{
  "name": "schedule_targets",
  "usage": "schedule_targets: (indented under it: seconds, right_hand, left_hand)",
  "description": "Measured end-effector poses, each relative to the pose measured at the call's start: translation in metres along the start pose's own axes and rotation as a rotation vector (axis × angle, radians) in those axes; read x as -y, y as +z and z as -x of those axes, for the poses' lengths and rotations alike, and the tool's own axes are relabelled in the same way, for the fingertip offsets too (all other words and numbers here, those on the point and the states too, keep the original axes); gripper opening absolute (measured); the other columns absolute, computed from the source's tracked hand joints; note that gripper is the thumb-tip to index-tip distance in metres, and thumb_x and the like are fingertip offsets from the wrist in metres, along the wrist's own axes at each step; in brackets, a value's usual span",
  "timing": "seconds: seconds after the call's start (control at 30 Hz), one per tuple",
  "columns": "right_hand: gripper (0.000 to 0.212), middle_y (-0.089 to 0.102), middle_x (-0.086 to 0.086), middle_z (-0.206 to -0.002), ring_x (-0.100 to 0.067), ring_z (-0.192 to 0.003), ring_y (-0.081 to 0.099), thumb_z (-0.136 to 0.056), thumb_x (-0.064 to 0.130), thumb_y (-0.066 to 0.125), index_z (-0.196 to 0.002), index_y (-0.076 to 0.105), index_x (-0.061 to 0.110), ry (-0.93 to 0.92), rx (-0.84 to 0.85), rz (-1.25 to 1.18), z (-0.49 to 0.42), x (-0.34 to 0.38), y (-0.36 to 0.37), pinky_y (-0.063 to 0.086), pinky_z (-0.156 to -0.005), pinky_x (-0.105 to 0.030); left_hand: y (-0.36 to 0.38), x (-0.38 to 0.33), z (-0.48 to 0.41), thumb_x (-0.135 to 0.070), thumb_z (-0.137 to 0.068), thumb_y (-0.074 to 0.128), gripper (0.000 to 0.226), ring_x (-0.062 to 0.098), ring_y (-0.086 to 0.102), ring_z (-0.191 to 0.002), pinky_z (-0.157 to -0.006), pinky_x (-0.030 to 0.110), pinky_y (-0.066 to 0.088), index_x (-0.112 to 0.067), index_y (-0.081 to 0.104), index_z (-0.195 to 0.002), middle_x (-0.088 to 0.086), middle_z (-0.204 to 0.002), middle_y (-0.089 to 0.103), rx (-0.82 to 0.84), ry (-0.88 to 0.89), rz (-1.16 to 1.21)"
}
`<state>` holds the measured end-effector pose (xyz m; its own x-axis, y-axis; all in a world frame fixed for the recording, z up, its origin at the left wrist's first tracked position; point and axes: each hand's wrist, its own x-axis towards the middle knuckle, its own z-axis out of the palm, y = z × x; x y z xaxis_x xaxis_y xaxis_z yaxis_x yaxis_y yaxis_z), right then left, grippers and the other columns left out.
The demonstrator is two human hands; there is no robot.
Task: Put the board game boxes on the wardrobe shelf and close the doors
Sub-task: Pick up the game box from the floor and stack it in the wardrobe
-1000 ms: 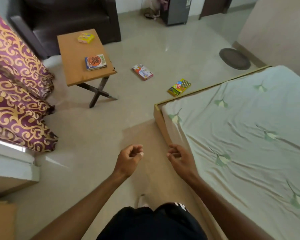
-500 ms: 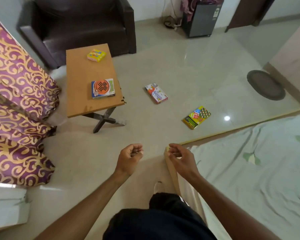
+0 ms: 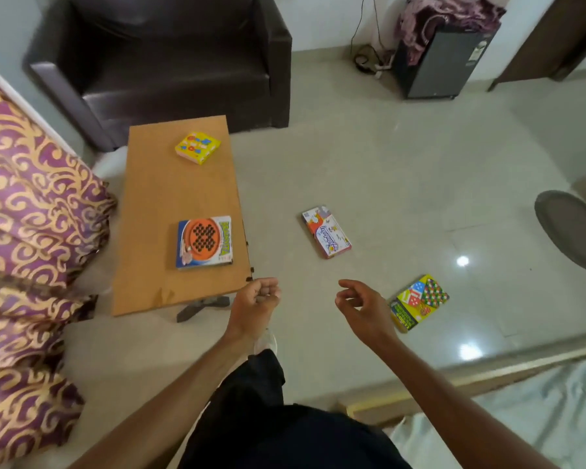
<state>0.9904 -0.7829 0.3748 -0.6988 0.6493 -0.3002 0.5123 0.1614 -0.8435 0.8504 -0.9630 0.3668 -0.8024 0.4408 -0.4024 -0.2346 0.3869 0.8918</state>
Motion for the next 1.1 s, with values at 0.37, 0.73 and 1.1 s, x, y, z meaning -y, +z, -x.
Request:
schedule_targets:
  seconds: [0.37, 0.73, 1.1]
  right_hand:
    - [0.029, 0.070, 0.005, -0.089, 0.004, -0.070, 0.063, -0.086, 0.014, 0.064, -0.113, 0.065, 0.023, 0.115, -0.018, 0.071, -0.284, 0.031, -0.034, 0.044, -0.061, -0.004]
    - [0.045, 0.066, 0.002, -0.114, -0.017, -0.094, 0.064, -0.084, 0.024, 0.066, -0.128, 0.057, 0.030, 0.158, 0.405, 0.427, -0.613, -0.146, -0.010, 0.053, -0.088, -0.037]
    - [0.061, 0.046, -0.013, -0.137, -0.032, -0.130, 0.043, -0.081, 0.028, 0.066, -0.139, 0.047, 0.032, 0.177, 0.583, 0.633, -0.817, -0.427, 0.119, 0.041, -0.106, -0.046]
  left_hand:
    - [0.076, -0.084, -0.277, -0.025, -0.069, 0.063, 0.025, 0.012, 0.067, -0.082, -0.086, 0.034, 0.055, -0.029, 0.067, -0.094, -0.001, -0.090, 0.073, 0.106, -0.082, -0.060]
    - [0.234, 0.045, -0.529, -0.019, -0.084, 0.059, 0.024, 0.010, 0.064, -0.086, -0.067, 0.014, 0.044, -0.024, 0.067, -0.107, -0.005, -0.101, 0.070, -0.025, -0.479, -0.215]
    - [0.369, 0.296, -0.753, -0.027, -0.068, 0.058, 0.042, 0.023, 0.065, -0.096, -0.082, 0.034, 0.054, -0.020, 0.058, -0.109, 0.001, -0.105, 0.069, 0.158, -0.623, -0.386]
